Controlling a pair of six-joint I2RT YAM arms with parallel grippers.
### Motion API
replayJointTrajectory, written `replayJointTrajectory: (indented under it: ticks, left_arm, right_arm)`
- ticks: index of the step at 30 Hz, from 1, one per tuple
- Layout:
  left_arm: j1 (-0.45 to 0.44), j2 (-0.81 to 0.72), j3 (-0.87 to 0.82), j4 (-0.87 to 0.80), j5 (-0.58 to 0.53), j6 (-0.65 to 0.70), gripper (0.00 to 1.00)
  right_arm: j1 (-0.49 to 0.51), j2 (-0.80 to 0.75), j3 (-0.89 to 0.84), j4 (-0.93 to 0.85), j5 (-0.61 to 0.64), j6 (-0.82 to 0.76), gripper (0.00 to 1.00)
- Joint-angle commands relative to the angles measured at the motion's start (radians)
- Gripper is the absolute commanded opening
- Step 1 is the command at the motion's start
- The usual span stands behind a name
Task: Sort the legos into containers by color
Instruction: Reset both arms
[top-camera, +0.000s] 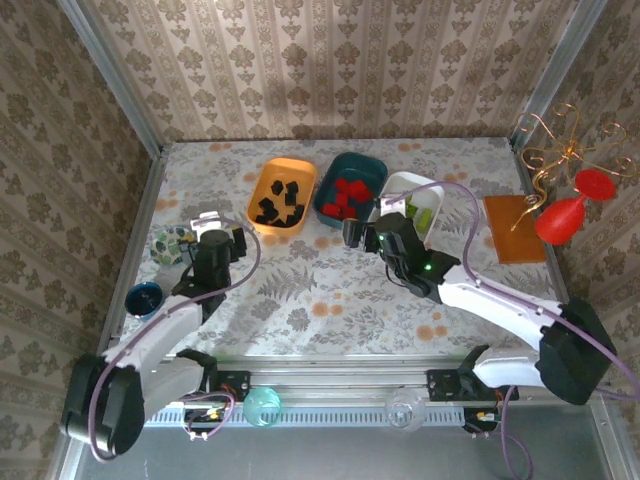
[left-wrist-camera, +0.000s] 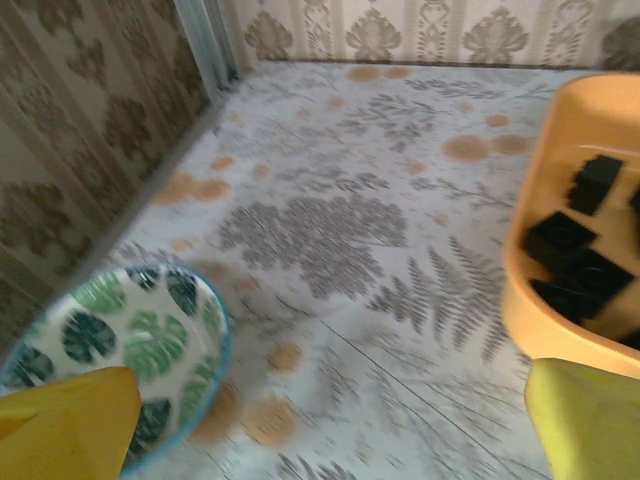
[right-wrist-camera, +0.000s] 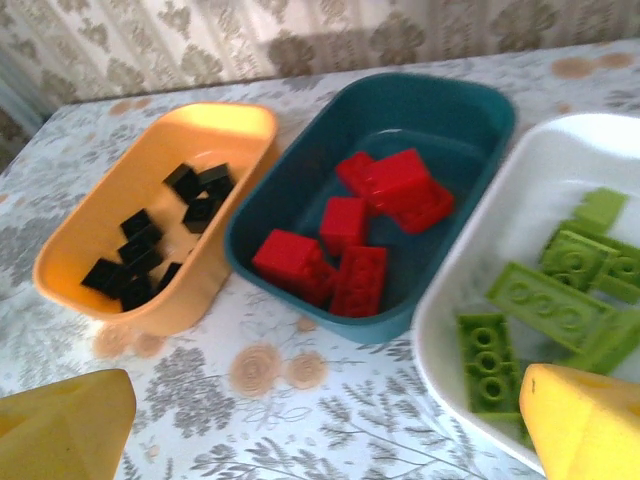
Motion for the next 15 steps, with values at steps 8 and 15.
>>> replayJointTrajectory:
  ticks: [8,15]
  left_arm:
    - [0.217,0.321,0.004,0.42,0.123,0.289,1.0]
    - [0.264,0.424,-0.068,0.627,0.426,0.278,1.0]
  right_arm:
    - [-0.189,-0.21,-0.069,-0.08,0.016,0.031,1.0]
    - [-0.284,-0.317,-0.193,0.058,0.003,-0.189,1.0]
